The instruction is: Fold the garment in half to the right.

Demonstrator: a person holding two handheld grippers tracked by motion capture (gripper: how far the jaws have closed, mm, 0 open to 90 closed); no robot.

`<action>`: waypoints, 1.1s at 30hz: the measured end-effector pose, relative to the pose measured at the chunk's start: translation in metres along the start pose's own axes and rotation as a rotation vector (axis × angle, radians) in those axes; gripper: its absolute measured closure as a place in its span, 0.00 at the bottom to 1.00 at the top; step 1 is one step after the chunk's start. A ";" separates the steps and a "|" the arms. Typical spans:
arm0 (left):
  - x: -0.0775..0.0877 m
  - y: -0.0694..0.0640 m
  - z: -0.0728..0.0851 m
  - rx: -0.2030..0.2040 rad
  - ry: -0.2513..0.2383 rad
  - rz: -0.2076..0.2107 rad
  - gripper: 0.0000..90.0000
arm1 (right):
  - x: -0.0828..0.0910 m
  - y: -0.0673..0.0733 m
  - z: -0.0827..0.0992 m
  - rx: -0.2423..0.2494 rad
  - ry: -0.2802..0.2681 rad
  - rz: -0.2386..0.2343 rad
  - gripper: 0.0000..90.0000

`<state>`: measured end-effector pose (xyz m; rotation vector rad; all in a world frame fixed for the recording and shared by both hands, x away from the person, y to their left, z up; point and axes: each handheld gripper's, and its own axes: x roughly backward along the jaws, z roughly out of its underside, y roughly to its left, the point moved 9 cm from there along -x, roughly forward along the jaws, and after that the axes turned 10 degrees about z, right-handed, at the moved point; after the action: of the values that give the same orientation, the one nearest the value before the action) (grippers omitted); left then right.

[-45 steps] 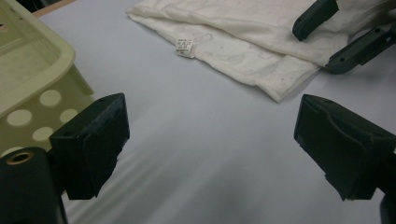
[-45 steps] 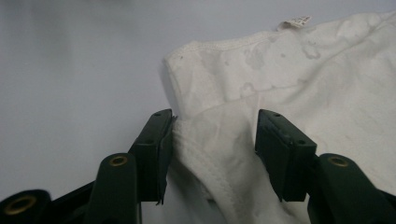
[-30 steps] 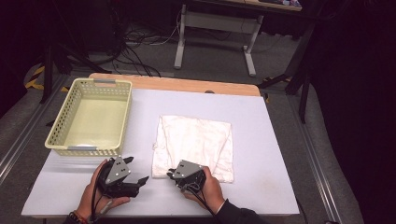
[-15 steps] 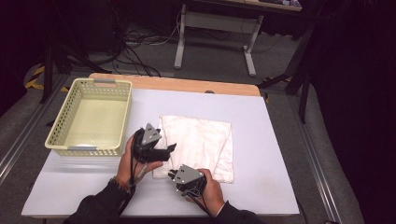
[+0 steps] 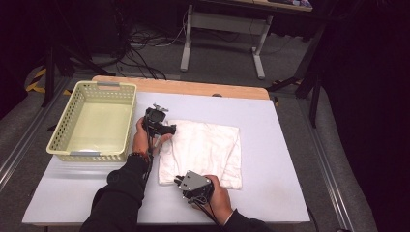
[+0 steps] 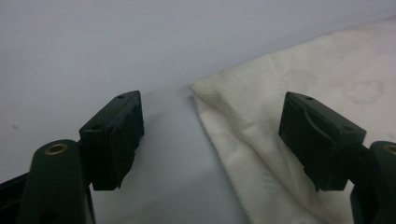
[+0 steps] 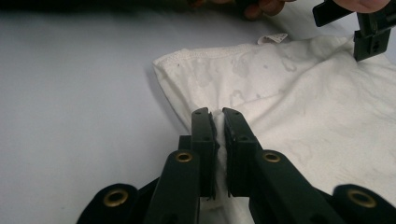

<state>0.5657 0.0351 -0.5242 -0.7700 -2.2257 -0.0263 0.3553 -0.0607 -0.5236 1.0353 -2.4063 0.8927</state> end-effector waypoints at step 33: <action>0.013 -0.060 -0.046 -0.201 -0.065 0.168 0.96 | 0.043 -0.028 -0.003 -0.189 -0.101 0.054 0.94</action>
<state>0.5572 -0.0180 -0.4701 -1.0797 -2.2349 -0.1470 0.3480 -0.0954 -0.4862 0.9689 -2.5548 0.6279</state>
